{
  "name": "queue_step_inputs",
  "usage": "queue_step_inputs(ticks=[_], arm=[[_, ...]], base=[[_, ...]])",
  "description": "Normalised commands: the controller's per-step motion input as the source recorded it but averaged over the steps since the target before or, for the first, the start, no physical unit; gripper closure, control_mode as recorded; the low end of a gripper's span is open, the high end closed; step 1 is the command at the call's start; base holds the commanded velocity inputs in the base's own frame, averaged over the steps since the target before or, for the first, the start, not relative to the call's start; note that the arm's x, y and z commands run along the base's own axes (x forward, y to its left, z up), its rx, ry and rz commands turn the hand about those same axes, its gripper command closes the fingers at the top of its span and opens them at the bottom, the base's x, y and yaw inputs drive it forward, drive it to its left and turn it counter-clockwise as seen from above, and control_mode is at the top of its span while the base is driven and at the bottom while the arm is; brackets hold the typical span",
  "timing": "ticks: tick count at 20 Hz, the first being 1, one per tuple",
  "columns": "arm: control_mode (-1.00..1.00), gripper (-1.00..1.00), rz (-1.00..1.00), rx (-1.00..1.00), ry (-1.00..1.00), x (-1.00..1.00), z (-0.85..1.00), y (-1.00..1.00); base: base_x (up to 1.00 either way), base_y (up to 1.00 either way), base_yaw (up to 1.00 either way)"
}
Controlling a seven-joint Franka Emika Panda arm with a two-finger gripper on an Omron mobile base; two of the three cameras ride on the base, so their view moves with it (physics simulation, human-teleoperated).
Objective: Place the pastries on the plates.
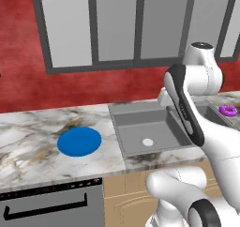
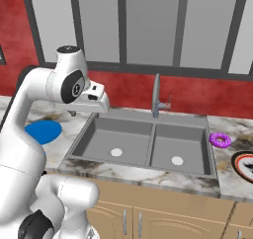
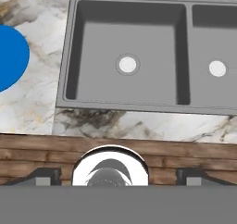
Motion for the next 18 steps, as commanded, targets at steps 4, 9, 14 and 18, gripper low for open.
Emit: queue_step_inputs(ticks=[4,9,14,18], arm=[[-1.00,-1.00,-0.01,0.00,0.14,-0.32,0.07,0.00],[-1.00,-1.00,-0.03,0.00,0.18,-0.25,0.05,0.00],[-1.00,-1.00,-0.01,0.02,0.12,-0.40,0.00,-0.10],[-1.00,-1.00,0.00,0.00,0.04,-0.51,-0.04,-0.07]], base=[[0.00,0.00,0.00],[0.00,0.00,0.00],[0.00,0.00,0.00],[0.00,0.00,0.00]])
